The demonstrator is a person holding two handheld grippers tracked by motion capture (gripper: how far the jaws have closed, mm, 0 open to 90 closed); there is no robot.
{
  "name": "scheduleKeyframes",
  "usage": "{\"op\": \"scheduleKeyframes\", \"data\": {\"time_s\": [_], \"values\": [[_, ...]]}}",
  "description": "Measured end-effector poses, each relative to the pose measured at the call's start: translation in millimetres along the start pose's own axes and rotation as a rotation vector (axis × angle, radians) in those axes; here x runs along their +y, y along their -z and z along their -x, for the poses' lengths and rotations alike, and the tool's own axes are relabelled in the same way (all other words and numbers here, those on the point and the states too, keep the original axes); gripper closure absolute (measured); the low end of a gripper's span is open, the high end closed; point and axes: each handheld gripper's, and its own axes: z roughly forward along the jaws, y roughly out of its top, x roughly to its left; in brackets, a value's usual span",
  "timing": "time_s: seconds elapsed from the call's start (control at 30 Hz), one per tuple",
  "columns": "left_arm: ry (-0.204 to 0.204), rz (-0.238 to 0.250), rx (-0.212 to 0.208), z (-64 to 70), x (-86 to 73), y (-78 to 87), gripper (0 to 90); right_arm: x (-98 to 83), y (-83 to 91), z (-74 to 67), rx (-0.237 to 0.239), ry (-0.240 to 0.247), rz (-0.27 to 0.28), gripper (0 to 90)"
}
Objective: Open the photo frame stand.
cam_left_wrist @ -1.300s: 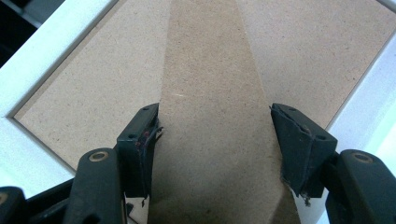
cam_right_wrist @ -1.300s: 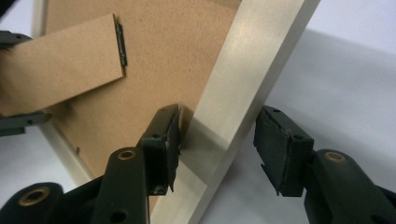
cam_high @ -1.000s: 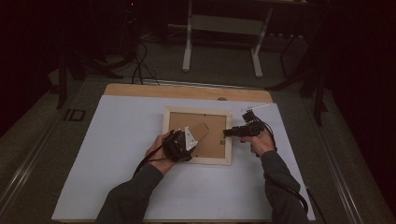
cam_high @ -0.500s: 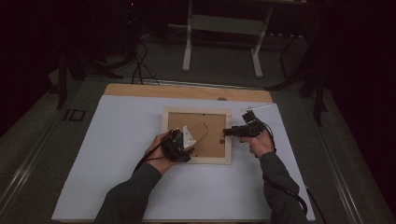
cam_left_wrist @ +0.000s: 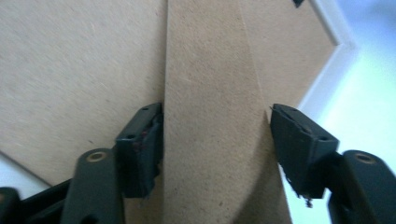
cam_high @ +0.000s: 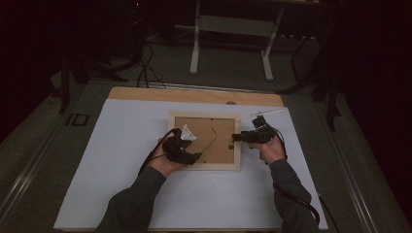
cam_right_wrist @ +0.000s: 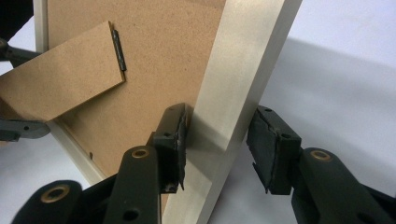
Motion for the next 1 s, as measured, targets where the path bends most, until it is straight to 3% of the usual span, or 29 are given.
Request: {"op": "scheduleKeyframes", "data": {"time_s": [0.17, 0.3, 0.7, 1.0], "values": [[0.009, -0.025, -0.016, -0.9, 0.8, 0.0, 43.8, -0.4, 0.1, -0.1, -0.001, -0.002, 0.0, 57.3], [-0.012, -0.036, 0.008, 2.4, 2.0, 0.8, 44.1, -0.8, 1.4, -2.1, -0.008, 0.009, 0.006, 57.3], [-0.018, -0.022, 0.039, 1.3, 4.5, -0.6, 44.4, 0.6, 4.8, -5.4, -0.035, 0.031, 0.045, 57.5], [-0.057, -0.029, 0.123, 1.3, 10.1, -4.4, 44.4, 5.3, 7.5, -9.6, -0.073, 0.06, 0.079, 58.3]]}}
